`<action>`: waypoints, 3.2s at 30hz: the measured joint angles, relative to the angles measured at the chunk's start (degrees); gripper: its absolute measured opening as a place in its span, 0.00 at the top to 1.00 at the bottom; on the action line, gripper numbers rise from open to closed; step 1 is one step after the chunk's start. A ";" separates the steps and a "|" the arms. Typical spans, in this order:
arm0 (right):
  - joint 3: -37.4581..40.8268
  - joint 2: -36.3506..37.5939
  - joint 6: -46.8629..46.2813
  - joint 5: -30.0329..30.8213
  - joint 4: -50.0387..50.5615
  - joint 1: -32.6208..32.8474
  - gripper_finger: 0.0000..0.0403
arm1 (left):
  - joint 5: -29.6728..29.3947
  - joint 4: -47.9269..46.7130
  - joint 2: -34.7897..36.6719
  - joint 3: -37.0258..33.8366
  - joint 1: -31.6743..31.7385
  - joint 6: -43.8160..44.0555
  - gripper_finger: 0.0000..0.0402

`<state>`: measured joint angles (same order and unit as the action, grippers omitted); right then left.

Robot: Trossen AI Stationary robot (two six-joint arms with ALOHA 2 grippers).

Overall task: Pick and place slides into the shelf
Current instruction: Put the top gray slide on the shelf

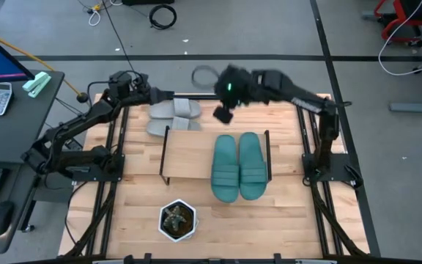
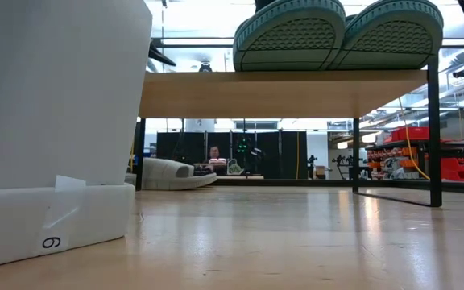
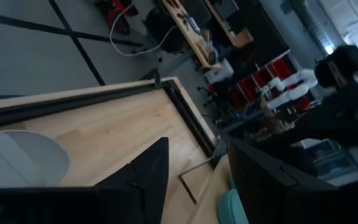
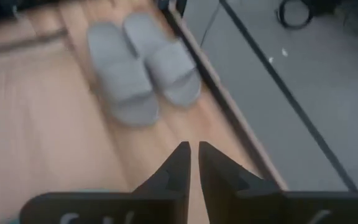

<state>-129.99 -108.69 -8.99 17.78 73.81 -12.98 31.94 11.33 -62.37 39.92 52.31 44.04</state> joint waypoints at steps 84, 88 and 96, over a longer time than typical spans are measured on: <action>-1.62 -23.64 -13.27 -37.84 -25.14 -21.48 0.72 | 1.19 -48.68 -26.09 25.24 10.36 -26.73 0.44; -1.62 -23.63 -12.89 -37.93 -25.19 -20.93 0.72 | 1.09 -46.65 -29.20 25.24 9.52 -26.07 0.40; -1.62 -23.62 -12.42 -38.30 -25.21 -20.56 0.72 | 1.10 -45.25 -31.82 25.24 6.47 -25.11 0.38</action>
<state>-131.61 -132.31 -21.41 -20.51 48.60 -33.54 33.04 -33.92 -94.19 65.17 58.78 18.94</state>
